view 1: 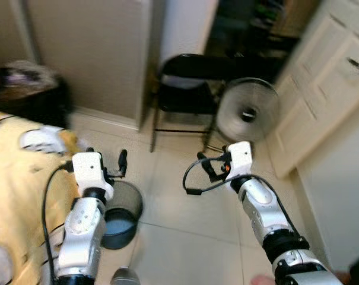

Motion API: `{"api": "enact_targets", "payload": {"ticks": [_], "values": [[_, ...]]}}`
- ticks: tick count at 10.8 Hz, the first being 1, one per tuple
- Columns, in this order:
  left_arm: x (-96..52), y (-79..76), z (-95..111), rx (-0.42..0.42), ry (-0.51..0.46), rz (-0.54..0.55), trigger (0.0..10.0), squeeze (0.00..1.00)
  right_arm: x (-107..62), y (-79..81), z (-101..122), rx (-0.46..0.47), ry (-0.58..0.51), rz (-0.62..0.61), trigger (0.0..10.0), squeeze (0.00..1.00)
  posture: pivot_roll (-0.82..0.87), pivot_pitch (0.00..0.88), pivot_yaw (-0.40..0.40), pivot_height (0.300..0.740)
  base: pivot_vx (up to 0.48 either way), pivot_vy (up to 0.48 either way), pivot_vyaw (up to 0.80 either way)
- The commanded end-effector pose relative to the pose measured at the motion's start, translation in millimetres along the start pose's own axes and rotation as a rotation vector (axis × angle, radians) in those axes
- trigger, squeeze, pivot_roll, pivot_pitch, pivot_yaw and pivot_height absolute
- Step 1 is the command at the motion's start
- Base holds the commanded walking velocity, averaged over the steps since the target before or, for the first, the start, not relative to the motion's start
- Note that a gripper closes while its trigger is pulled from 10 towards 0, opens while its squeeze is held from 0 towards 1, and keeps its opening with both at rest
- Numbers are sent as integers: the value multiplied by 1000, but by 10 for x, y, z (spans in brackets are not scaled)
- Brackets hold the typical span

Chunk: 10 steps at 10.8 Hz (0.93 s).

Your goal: Clean up the room

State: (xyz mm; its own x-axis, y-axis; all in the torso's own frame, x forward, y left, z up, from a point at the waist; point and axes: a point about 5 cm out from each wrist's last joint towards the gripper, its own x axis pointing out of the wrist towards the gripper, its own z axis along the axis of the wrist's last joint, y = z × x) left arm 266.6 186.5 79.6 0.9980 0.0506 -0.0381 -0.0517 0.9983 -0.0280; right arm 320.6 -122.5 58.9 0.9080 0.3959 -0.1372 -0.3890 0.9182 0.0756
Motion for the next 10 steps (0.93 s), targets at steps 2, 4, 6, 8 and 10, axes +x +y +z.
{"api": "enact_targets", "payload": {"ticks": [2,4,6,8,10], "values": [[-44,40,34,51,-31,29,10000,0,-15,-170,133,62,-75,-81,10000,0,228,0,-196,740,0,0,575],[-251,349,110,53,-106,197,10000,1000,-108,-271,237,19,-162,-156,10000,949,226,0,-197,740,0,0,625],[-280,401,158,39,-133,265,10000,1000,-166,-316,226,-3,-170,-178,10000,1000,234,0,-207,740,0,0,681],[-247,333,131,57,-107,230,10000,1000,-135,-299,204,2,-147,-179,10000,1000,236,0,-200,740,0,0,678],[-208,323,146,92,-95,211,10000,0,-97,-256,184,8,-131,-162,10000,1000,234,0,-190,740,0,0,669]]}}
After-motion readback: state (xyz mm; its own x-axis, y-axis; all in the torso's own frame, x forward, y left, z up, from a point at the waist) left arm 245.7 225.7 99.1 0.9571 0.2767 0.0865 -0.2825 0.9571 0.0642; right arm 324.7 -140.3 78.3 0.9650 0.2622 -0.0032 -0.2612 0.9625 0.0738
